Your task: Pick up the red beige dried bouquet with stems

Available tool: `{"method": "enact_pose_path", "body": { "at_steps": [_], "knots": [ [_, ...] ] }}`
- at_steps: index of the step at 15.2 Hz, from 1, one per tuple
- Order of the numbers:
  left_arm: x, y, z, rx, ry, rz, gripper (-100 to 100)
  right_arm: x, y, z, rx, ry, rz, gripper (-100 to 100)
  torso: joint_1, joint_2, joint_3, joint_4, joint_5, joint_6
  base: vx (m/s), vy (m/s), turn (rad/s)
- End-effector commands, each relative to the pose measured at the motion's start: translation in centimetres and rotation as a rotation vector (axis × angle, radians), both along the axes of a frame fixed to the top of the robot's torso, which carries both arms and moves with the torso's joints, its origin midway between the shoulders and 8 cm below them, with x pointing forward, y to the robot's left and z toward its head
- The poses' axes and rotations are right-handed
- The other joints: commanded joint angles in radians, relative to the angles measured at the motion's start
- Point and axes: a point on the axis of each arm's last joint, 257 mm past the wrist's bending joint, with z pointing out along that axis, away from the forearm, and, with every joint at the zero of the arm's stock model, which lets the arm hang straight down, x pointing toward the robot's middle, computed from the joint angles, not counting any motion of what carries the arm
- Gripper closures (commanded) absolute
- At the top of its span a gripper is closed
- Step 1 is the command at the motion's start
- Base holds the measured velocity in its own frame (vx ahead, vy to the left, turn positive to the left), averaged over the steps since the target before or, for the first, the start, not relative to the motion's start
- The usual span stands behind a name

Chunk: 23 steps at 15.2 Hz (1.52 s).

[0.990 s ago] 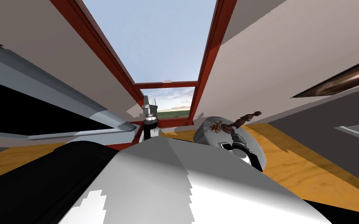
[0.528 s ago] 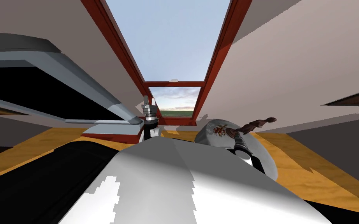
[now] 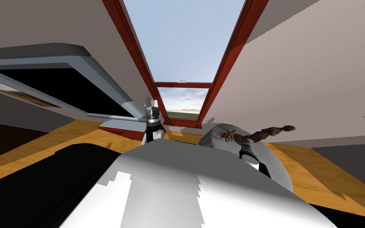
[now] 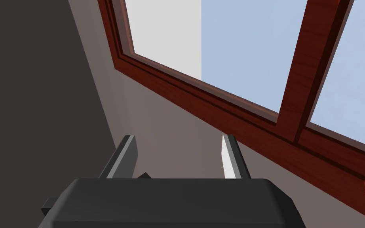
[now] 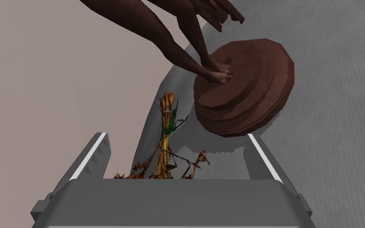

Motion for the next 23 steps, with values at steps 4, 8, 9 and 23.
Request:
{"method": "enact_pose_path", "body": {
  "at_steps": [4, 8, 9, 23],
  "knots": [
    [0.0, 0.0, 0.0, 0.0, 0.0, 0.0, 0, -2.2, -1.6, -2.2, 0.148, -0.064, -0.119, -100, 0.0, 0.0, 0.0, 0.0, 0.0, 0.0, -0.036, -0.026, 0.216],
    [0.0, 0.0, 0.0, 0.0, 0.0, 0.0, 0, -3.3, -2.3, -3.1, 0.228, -0.111, -0.184, -100, 0.0, 0.0, 0.0, 0.0, 0.0, -0.001, -0.033, -0.02, 0.189],
    [0.0, 0.0, 0.0, 0.0, 0.0, 0.0, 0, -4.1, -2.8, -3.8, 0.267, -0.127, -0.225, -100, 0.0, 0.0, 0.0, 0.0, 0.0, -0.001, -0.043, -0.022, 0.321],
    [0.0, 0.0, 0.0, 0.0, 0.0, 0.0, 0, -8.3, -4.6, -7.2, 0.511, -0.289, -0.467, -100, 0.0, -0.001, 0.0, 0.0, 0.0, 0.0, -0.032, -0.016, 0.159]
  ]
}}
